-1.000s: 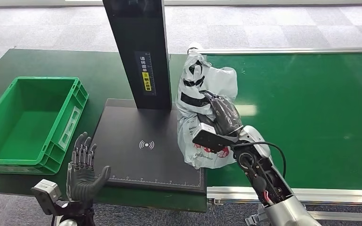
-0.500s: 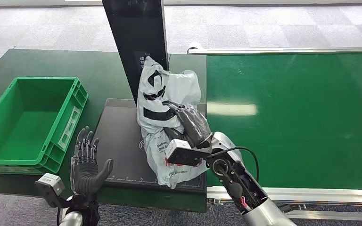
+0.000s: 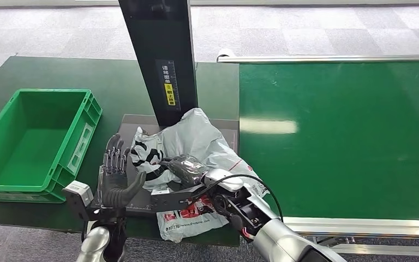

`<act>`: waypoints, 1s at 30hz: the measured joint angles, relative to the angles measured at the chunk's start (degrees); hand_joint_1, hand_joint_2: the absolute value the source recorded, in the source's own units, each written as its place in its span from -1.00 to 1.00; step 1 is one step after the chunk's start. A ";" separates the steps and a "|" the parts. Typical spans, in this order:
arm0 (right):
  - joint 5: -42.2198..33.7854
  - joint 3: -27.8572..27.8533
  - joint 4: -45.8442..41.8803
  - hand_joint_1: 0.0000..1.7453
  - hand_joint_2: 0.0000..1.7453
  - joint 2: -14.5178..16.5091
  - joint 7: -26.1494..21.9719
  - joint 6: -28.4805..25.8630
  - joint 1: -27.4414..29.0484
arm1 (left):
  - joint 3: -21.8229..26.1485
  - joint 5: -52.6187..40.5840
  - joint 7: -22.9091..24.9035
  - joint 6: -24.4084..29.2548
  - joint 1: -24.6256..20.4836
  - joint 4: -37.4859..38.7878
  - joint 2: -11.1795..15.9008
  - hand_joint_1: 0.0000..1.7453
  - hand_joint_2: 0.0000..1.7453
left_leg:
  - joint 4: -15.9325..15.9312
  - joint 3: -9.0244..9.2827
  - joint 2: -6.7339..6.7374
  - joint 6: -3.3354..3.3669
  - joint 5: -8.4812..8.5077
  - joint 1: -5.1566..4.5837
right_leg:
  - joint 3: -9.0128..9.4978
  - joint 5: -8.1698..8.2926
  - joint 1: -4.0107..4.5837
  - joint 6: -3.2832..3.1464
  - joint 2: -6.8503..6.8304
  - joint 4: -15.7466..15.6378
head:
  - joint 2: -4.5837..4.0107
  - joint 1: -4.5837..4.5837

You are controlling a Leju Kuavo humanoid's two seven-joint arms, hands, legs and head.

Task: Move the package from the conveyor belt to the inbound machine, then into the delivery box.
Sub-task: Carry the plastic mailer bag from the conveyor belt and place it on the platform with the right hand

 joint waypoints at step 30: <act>-3.61 -8.11 4.94 -1.00 1.00 1.27 -4.46 -23.92 -0.66 | -3.22 -3.55 -0.42 -3.38 -2.53 2.62 0.50 -1.00 1.00 | 0.01 0.04 0.07 0.00 0.00 0.00 | 0.00 0.01 0.00 0.00 0.05 -0.01 | 0.00 0.00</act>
